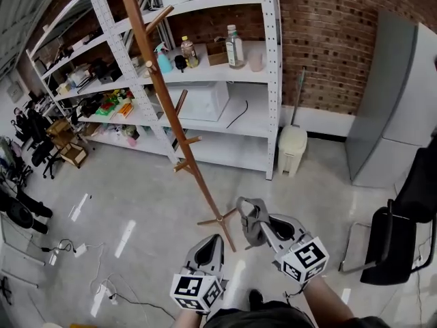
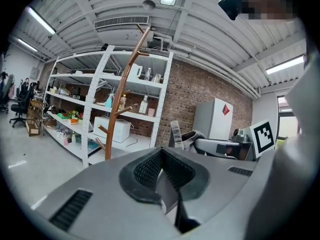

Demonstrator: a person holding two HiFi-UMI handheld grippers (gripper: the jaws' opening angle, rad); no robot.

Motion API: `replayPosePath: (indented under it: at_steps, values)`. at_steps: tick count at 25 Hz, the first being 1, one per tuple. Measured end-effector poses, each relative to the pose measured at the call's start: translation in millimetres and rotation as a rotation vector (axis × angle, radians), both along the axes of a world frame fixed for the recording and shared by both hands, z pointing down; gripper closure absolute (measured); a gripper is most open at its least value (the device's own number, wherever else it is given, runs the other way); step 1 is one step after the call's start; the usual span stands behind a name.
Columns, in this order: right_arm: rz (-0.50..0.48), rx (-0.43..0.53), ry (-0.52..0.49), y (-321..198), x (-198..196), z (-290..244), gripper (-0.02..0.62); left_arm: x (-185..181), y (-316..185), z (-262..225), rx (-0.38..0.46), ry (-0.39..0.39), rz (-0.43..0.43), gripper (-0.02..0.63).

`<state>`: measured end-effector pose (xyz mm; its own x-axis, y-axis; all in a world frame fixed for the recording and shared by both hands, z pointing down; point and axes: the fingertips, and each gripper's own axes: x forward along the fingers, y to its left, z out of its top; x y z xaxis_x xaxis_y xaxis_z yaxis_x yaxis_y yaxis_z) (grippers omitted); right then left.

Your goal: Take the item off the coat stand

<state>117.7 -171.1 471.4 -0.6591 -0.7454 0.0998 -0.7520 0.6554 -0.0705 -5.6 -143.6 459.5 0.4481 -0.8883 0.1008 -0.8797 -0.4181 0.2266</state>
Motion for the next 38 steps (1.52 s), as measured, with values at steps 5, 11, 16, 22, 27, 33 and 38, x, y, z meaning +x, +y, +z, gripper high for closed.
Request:
replayPosePath:
  at_steps: [5,11,16,22,27,33,38]
  values:
    - [0.034,-0.016,0.010,15.3,-2.1,2.1,0.552,-6.2,14.9,0.3,-0.006,0.014,0.021,0.600]
    - [0.066,-0.020,0.011,40.6,-12.8,-0.3,0.552,-23.5,41.1,-1.8,-0.009,-0.001,0.045,0.600]
    - [0.092,-0.023,0.019,63.0,-23.9,-3.0,0.552,-39.1,63.6,-6.5,-0.003,0.005,0.047,0.600]
    - [0.099,-0.018,0.032,85.6,-32.2,-0.7,0.552,-46.3,85.6,-6.8,0.006,0.015,0.057,0.600]
    - [0.106,-0.013,0.030,97.3,-33.4,-3.7,0.552,-47.6,98.3,-9.2,0.017,0.021,0.062,0.600]
    - [0.110,-0.006,0.033,110.6,-37.3,-2.8,0.552,-54.3,112.1,-6.8,0.020,0.027,0.056,0.600]
    - [0.107,-0.003,0.033,113.3,-38.0,-5.1,0.552,-54.8,115.1,-7.5,0.018,0.025,0.055,0.600]
